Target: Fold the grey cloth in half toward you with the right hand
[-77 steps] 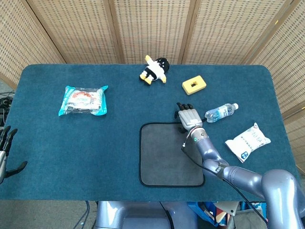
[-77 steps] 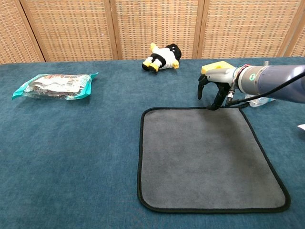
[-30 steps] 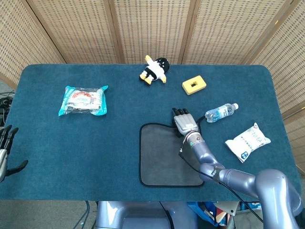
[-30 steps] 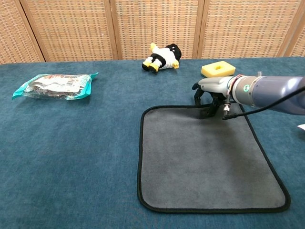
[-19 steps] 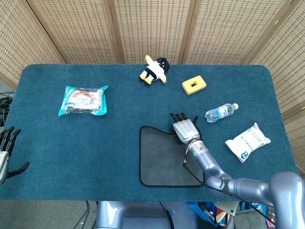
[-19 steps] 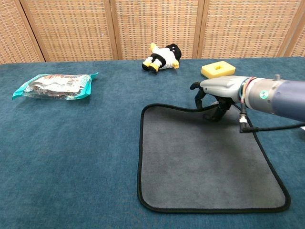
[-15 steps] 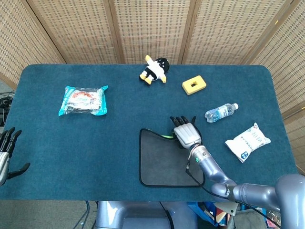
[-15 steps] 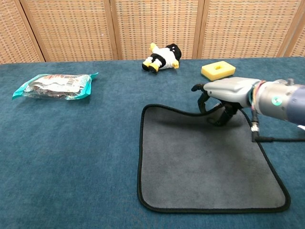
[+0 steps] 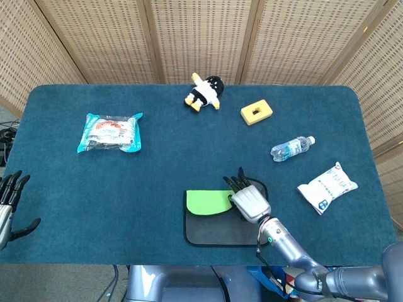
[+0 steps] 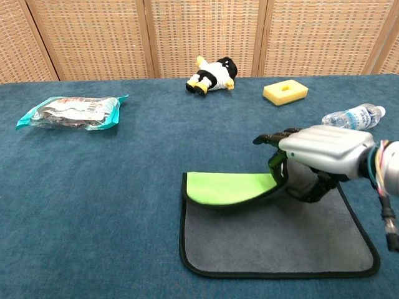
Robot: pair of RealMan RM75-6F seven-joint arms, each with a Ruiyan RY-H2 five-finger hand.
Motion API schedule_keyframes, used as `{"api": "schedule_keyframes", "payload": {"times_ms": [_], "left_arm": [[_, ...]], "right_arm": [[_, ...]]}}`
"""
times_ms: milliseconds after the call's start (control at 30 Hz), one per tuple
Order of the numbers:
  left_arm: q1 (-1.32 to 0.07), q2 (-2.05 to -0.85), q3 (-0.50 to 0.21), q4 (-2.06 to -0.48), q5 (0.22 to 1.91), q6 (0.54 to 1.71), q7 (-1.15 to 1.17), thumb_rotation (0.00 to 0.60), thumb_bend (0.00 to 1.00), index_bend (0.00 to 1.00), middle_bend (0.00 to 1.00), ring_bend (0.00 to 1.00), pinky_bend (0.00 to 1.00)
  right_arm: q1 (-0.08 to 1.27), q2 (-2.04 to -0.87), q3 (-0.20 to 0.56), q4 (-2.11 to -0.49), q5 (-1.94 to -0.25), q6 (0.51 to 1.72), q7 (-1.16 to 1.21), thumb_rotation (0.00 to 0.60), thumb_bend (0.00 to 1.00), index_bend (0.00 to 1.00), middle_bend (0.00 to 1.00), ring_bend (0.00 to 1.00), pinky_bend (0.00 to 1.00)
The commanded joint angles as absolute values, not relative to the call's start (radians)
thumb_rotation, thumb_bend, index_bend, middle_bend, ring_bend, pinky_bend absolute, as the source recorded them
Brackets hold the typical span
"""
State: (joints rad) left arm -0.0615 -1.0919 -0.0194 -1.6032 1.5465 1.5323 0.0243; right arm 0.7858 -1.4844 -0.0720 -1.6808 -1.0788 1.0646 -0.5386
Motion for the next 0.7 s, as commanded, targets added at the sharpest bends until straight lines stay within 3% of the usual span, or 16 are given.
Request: {"api": "schedule_keyframes", "payload": {"times_ms": [33, 700], "left_arm": [[-0.061, -1.093, -0.018, -1.603, 1.549, 1.533, 0.027, 0.6, 0.23, 0.0, 0.0, 0.0, 0.0], [-0.066, -1.1, -0.02, -1.603, 1.539, 1.518, 0.043, 0.6, 0.23, 0.0, 0.0, 0.0, 0.0]], "right_arm": [[0.768, -1.487, -0.101, -1.693, -1.11, 1.074, -0.569, 0.6, 0.6, 0.64, 0.0, 0.0, 0.0], [0.709, -1.509, -0.135, -1.744, -1.165, 1.082, -0.659, 0.6, 0.6, 0.64, 0.0, 0.0, 0.0]]}}
